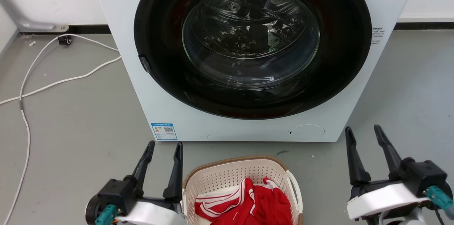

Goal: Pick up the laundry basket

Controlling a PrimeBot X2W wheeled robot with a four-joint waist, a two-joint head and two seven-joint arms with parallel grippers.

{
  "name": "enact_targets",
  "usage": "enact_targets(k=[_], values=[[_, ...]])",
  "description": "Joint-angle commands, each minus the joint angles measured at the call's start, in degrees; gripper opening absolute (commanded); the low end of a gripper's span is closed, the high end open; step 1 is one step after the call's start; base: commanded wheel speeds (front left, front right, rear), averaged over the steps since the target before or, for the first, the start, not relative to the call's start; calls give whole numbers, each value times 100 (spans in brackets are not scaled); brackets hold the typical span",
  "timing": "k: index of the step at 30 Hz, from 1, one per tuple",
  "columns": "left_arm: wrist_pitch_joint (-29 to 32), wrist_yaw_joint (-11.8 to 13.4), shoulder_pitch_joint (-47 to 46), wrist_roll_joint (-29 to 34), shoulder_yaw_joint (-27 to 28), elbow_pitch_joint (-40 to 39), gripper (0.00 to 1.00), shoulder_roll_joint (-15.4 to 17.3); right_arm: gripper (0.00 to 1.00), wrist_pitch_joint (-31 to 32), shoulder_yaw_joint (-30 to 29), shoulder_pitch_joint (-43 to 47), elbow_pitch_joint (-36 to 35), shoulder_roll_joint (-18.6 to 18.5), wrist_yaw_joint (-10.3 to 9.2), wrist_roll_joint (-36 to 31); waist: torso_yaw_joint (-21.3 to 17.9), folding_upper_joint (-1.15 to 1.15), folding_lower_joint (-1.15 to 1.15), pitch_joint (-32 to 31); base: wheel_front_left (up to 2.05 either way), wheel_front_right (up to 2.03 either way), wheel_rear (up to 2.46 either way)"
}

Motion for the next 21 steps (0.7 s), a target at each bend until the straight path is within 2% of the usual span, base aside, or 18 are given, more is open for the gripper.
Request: enact_targets(k=[1,12,18,21], values=[[-69,-6,43,197,-41,3,100,25,100,13,27,55,24,-8,7,-191,-3,0,0,-9,0,0,0],[-200,44,94,735,-187,-4,100,14,100,-61,120,94,36,-6,6,-879,2,0,0,-18,0,0,0],[-253,-22,220,531,1,72,100,-138,100,-138,136,117,22,-5,6,-972,1,0,0,-28,0,0,0],[-300,-122,321,398,211,273,100,-255,100,-191,114,149,94,-4,6,-787,-2,0,0,-40,0,0,0]])
